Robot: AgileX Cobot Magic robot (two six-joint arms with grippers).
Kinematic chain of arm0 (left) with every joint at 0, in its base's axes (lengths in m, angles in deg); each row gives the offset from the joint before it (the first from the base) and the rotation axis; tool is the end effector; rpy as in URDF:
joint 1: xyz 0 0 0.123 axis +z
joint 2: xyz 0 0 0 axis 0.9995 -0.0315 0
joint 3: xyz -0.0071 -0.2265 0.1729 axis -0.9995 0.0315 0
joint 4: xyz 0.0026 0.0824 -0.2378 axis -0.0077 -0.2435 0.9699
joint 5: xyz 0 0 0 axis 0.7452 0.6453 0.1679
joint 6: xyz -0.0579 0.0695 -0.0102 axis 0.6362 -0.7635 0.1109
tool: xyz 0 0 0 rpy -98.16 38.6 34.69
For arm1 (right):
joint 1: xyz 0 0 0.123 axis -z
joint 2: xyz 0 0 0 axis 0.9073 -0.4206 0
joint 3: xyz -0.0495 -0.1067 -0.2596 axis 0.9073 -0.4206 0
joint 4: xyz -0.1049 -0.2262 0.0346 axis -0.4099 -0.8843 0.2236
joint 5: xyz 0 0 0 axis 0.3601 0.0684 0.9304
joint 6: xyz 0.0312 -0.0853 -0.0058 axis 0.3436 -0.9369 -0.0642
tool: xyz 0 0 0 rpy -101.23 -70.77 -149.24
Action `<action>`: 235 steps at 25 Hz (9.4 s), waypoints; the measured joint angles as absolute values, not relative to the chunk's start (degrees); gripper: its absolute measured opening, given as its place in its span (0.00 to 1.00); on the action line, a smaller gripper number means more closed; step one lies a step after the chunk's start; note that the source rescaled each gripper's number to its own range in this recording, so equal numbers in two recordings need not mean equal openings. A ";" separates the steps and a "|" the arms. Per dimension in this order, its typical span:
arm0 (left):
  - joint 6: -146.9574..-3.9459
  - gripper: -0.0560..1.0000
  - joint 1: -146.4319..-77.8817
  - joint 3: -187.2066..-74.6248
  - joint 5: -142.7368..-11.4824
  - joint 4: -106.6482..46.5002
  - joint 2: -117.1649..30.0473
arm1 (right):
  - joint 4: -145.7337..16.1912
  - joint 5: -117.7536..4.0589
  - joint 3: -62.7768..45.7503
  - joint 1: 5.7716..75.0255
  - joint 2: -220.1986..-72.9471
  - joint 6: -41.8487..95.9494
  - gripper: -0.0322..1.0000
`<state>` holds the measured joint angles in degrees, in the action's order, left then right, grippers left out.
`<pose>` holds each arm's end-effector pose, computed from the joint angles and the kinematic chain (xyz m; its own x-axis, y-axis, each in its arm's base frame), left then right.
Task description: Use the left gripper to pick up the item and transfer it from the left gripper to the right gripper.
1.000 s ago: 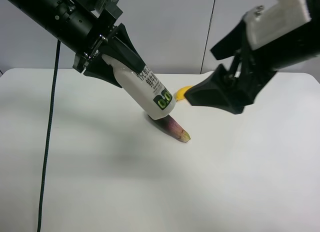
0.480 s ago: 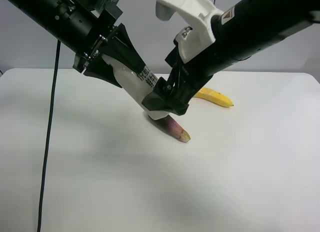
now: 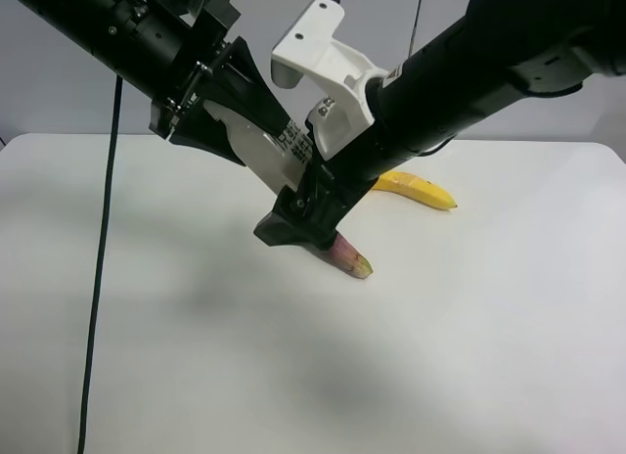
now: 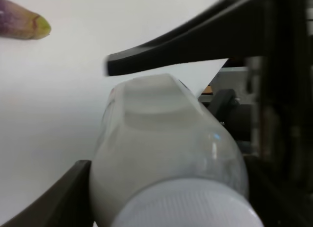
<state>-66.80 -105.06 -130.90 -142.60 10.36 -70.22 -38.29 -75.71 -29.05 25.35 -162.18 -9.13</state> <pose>0.3163 -0.1679 0.2934 -0.9161 0.2730 -0.2935 0.3995 0.5623 -0.7240 0.2374 0.2292 0.2585 -0.1509 -0.7129 -0.6848 -0.9328 0.3320 -0.1401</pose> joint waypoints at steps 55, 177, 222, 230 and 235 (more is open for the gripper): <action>-67.15 0.98 -104.98 -130.98 -142.27 8.31 -70.22 | -32.87 -73.26 -29.05 25.35 -164.24 -14.43 0.03; -45.70 0.87 -81.09 -80.49 -133.77 -41.85 29.71 | -60.48 -75.40 -48.42 52.79 -157.28 27.57 0.03; -45.70 0.87 -81.09 -80.49 -133.77 -41.90 29.71 | -53.21 -75.90 -45.15 61.13 -167.22 22.49 1.00; -45.70 0.87 -81.09 -80.49 -133.77 -41.90 29.71 | -55.34 -88.91 -41.34 61.13 -152.56 25.99 1.00; -45.70 0.87 -81.09 -80.49 -133.77 -41.90 29.71 | -59.61 -95.49 -41.21 61.13 -140.52 30.10 1.00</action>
<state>-45.70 -81.09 -80.49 -133.77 -41.90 29.71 -59.61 -95.49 -41.21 61.13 -140.52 30.10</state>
